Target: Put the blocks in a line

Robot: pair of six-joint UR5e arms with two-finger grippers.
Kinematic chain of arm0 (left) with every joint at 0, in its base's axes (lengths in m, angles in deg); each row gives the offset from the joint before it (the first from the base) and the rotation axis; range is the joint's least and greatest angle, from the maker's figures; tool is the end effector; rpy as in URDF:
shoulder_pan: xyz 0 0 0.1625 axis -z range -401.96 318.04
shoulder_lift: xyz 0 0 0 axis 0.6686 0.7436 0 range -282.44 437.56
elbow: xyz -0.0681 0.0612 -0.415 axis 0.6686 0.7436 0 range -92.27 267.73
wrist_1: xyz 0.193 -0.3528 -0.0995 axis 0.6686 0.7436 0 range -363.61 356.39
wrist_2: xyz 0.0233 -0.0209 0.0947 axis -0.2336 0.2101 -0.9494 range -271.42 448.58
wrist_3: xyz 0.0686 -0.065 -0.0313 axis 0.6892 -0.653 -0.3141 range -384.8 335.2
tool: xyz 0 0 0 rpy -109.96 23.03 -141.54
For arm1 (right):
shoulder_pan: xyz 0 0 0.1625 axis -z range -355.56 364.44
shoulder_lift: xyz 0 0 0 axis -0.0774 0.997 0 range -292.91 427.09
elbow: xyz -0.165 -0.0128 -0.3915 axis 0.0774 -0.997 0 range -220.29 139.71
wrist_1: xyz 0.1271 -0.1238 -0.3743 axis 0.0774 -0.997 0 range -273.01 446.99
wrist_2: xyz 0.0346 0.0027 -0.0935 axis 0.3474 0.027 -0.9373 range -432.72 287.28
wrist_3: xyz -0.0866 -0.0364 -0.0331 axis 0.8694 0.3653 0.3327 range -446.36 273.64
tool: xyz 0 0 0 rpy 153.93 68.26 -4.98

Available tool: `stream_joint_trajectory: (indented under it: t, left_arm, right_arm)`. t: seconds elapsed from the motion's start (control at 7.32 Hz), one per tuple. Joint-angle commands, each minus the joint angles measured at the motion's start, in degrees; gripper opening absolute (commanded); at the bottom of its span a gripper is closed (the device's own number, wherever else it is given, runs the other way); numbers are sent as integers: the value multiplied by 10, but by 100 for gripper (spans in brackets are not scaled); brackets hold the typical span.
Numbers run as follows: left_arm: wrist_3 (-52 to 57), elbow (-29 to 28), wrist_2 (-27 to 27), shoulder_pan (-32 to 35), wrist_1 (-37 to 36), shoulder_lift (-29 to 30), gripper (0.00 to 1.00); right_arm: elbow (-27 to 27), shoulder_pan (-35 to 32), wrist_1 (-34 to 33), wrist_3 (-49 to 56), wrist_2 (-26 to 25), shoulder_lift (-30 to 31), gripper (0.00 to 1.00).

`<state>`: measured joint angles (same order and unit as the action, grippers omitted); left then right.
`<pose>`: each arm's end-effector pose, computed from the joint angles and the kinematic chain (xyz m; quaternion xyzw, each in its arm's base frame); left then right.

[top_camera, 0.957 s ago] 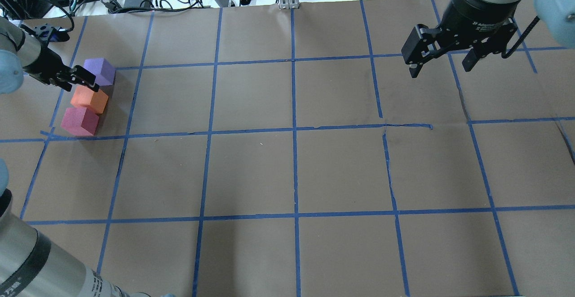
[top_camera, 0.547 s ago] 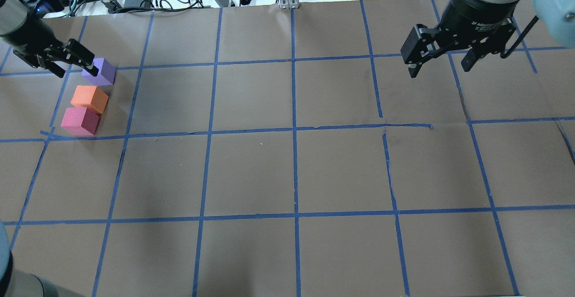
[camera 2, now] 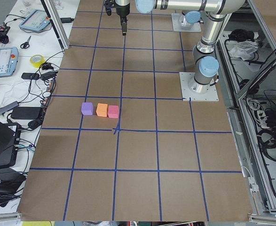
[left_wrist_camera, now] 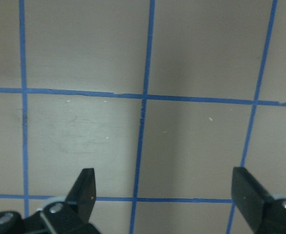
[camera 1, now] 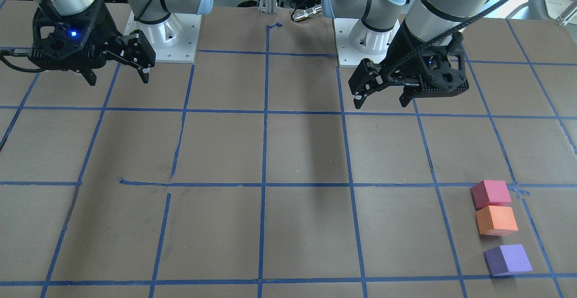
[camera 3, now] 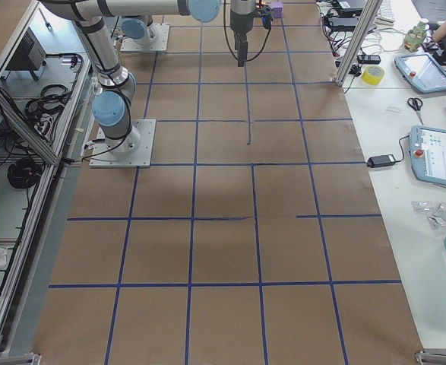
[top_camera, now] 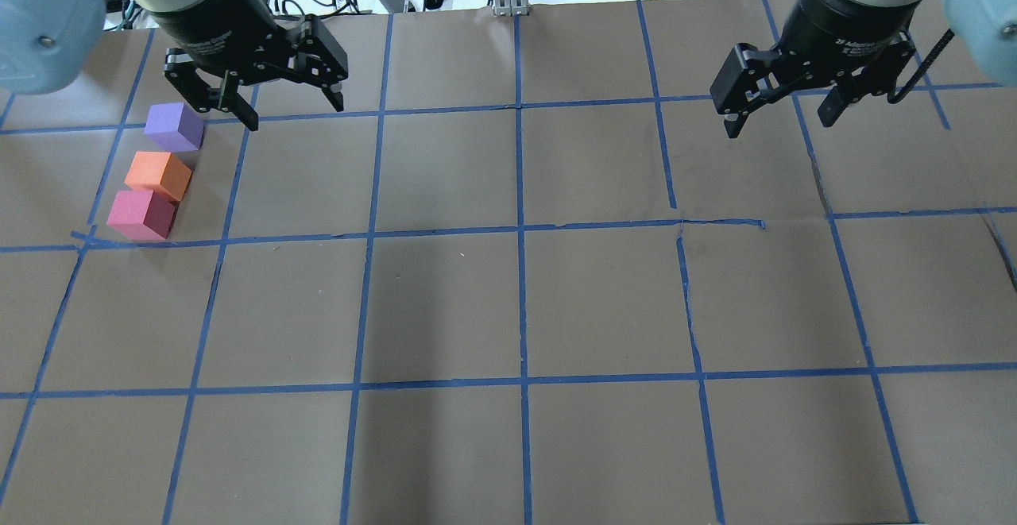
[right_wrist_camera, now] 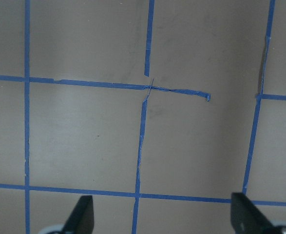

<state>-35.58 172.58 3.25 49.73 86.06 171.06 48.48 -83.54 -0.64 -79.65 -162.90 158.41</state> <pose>-0.1567 -0.5167 0.5024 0.0784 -0.9959 0.0128 0.0424 0.1158 -0.4864 0.5057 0.0409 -0.9992 0.0014 0.0016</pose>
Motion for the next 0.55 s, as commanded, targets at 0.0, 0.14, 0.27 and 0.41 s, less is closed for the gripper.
stream_joint_trajectory:
  t: [0.0, 0.14, 0.27, 0.41]
  left_arm:
    - [-17, 1, -30, 22, -3, -18, 100]
    - [-9, 3, -33, 22, -3, -19, 100]
    - [-8, 4, -33, 22, -4, -19, 100]
    - [-8, 7, -34, 23, -4, -22, 100]
  right_arm:
    - [0, 0, 0, 1, -2, 0, 100]
    - [0, 0, 0, 1, -1, 0, 100]
    - [0, 0, 0, 1, -1, 0, 100]
    - [0, 0, 0, 1, -1, 0, 100]
